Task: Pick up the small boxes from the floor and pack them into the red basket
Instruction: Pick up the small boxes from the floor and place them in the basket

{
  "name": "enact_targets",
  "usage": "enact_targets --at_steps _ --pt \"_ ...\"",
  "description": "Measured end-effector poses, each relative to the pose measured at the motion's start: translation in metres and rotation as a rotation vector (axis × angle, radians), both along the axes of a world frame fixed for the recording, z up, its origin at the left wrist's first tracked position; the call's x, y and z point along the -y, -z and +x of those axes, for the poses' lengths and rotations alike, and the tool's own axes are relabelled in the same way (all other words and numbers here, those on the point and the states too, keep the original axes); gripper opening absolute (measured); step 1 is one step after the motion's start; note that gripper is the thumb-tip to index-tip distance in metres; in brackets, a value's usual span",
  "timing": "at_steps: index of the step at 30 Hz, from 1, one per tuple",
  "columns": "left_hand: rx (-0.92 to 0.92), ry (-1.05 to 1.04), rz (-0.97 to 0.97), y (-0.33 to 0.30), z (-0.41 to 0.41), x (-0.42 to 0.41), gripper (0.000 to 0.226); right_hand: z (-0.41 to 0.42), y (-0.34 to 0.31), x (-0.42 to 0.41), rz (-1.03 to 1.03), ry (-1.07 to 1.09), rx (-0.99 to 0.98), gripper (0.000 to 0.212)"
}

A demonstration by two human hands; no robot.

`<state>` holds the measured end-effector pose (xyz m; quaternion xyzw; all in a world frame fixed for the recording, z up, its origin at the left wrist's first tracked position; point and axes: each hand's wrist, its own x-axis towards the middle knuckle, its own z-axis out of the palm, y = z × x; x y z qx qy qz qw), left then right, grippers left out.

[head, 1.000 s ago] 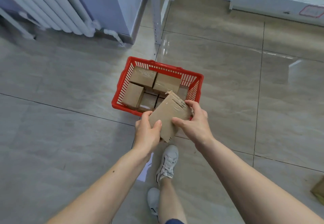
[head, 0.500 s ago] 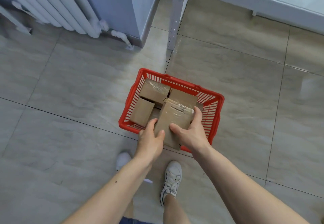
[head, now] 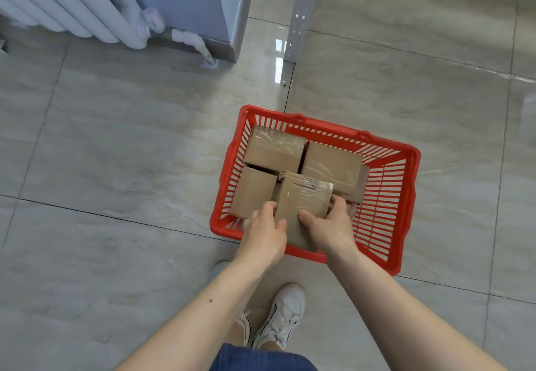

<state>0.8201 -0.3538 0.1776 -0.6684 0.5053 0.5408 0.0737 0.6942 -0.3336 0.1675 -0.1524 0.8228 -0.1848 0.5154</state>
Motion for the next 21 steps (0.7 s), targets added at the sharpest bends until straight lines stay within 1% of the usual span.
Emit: enact_targets --at_steps 3,7,12,18,21 --pt "0.047 0.056 0.014 0.032 -0.001 0.005 0.044 0.000 0.035 0.000 0.021 -0.006 -0.020 0.064" --pt "0.058 0.099 0.019 0.075 -0.004 0.013 0.043 0.001 0.081 0.000 0.053 -0.011 -0.016 0.057" --pt "0.090 0.141 0.019 0.109 -0.002 0.023 0.045 0.007 0.128 0.004 0.055 0.011 0.003 0.059" --pt "0.112 0.169 0.027 0.122 0.000 0.029 0.049 0.012 0.148 0.007 0.050 -0.002 0.006 0.056" --pt "0.096 0.136 0.022 0.115 0.004 0.027 0.050 0.008 0.138 0.006 0.051 -0.026 0.033 0.067"
